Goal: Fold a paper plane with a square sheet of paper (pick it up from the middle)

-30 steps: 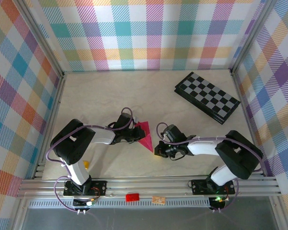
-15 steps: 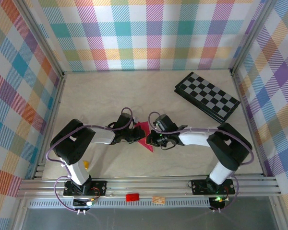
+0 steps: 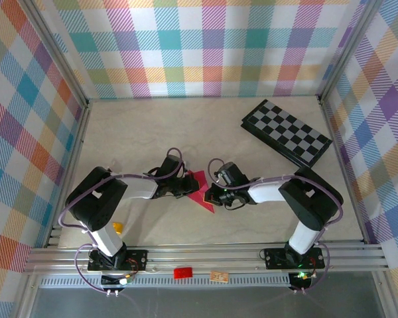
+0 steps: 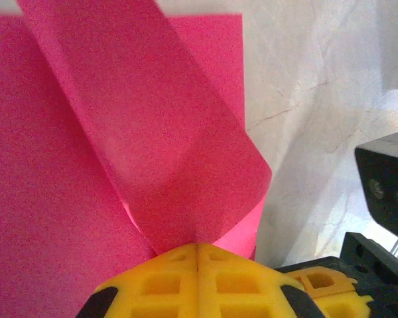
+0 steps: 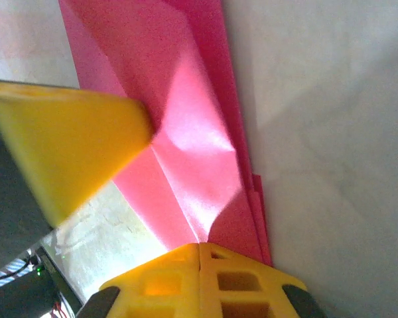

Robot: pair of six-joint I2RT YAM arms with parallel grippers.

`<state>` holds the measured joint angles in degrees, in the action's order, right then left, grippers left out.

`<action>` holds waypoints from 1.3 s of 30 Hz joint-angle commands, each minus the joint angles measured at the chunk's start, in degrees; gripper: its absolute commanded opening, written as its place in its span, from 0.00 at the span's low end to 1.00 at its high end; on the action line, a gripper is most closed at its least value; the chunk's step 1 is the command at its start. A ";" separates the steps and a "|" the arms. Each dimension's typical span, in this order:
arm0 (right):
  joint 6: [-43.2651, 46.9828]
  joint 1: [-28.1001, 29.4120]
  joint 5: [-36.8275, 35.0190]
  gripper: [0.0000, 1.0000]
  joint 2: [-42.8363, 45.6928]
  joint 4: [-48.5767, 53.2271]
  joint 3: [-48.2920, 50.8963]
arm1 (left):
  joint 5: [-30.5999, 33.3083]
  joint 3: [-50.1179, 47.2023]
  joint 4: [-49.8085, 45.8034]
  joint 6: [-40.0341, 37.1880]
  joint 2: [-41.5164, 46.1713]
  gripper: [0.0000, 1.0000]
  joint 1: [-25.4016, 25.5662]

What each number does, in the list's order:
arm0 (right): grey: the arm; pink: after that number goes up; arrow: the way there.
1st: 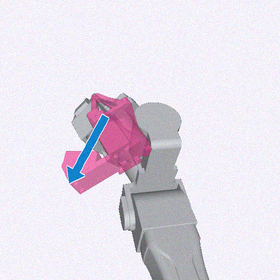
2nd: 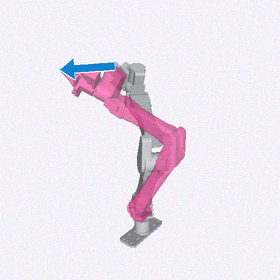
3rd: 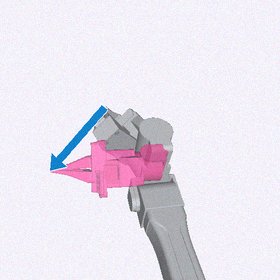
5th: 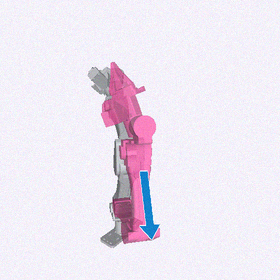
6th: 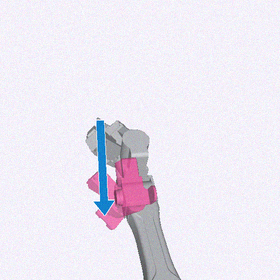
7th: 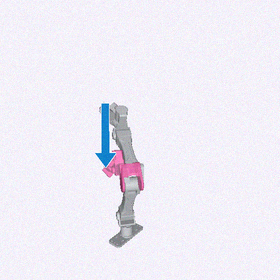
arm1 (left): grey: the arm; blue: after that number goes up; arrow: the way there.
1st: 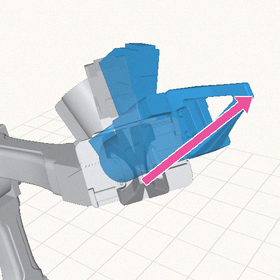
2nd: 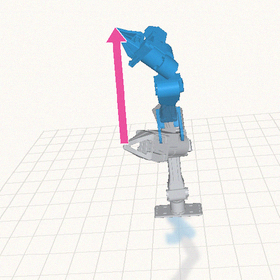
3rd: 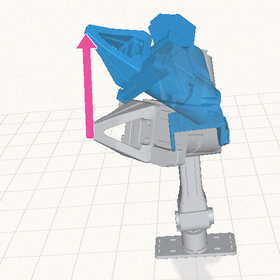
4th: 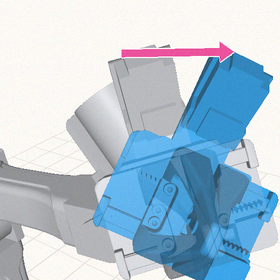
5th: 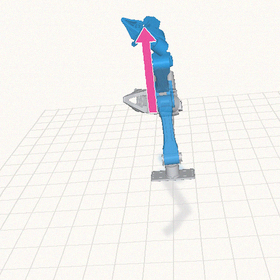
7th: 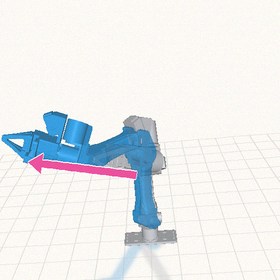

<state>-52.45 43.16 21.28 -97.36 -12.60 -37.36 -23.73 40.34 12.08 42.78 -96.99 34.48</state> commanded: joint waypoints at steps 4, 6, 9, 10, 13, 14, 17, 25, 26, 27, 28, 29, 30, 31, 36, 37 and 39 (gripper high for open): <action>0.94 0.17 -1.05 0.00 0.80 8.11 4.08 | 0.23 0.93 -3.28 -0.69 5.14 0.05 3.16; 0.99 0.17 -1.00 0.00 0.92 7.99 3.98 | 0.60 0.33 -1.84 0.52 4.74 0.05 4.23; 0.88 0.17 -0.90 0.00 0.87 7.66 3.88 | 0.70 0.18 0.54 1.64 2.92 0.05 5.21; 0.89 0.17 -0.89 0.00 0.93 7.61 3.96 | 0.70 0.18 1.47 1.92 2.17 0.05 5.40; 0.86 0.17 -1.19 0.00 0.78 7.34 4.49 | 1.81 0.59 2.34 2.02 -0.55 0.05 5.35; 0.92 0.16 -1.15 0.00 0.67 7.17 4.80 | 2.32 0.78 2.46 1.97 -1.15 0.04 5.18; 0.81 0.16 -1.07 0.00 0.09 6.68 5.62 | 4.15 1.35 1.49 1.44 -2.97 0.04 4.02; 0.69 0.16 -1.04 0.00 -0.72 5.25 7.48 | 3.75 2.41 0.03 -1.81 -6.48 0.04 -2.46; 0.62 0.13 -1.01 0.00 -0.80 5.09 7.57 | 3.57 2.84 -0.35 -2.17 -6.69 0.04 -3.24; 0.55 0.22 -1.02 0.00 -0.93 4.95 7.65 | 3.36 3.20 -0.78 -2.51 -6.88 0.04 -3.94; 0.51 0.17 -0.98 0.00 -0.99 4.80 7.66 | 3.10 3.58 -1.12 -2.85 -7.10 0.04 -4.68; 0.50 0.17 -0.97 0.00 -1.12 4.68 7.66 | 2.92 3.95 -1.49 -3.10 -7.27 0.04 -5.21; 0.47 0.17 -0.89 0.00 -1.08 4.67 7.66 | 2.74 4.43 -1.76 -3.29 -7.41 0.04 -5.70; 0.35 0.17 -0.90 0.00 -1.11 4.62 7.66 | 2.55 4.84 -2.09 -3.58 -7.51 0.04 -6.19; 0.51 0.17 -0.93 0.00 -1.05 4.86 7.57 | 2.89 7.14 -4.32 -4.90 -8.46 0.04 -7.95; 0.60 0.15 -0.90 0.00 -1.02 5.01 7.57 | 2.98 7.56 -4.75 -5.12 -8.64 0.04 -8.38; 0.73 0.17 -0.93 0.00 -0.94 5.10 7.66 | 3.43 8.24 -5.59 -5.55 -8.98 0.04 -9.19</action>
<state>-52.25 43.09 21.93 -95.46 -17.41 -32.93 -28.45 47.31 9.65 39.57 -104.07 28.51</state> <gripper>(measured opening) 0.065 0.048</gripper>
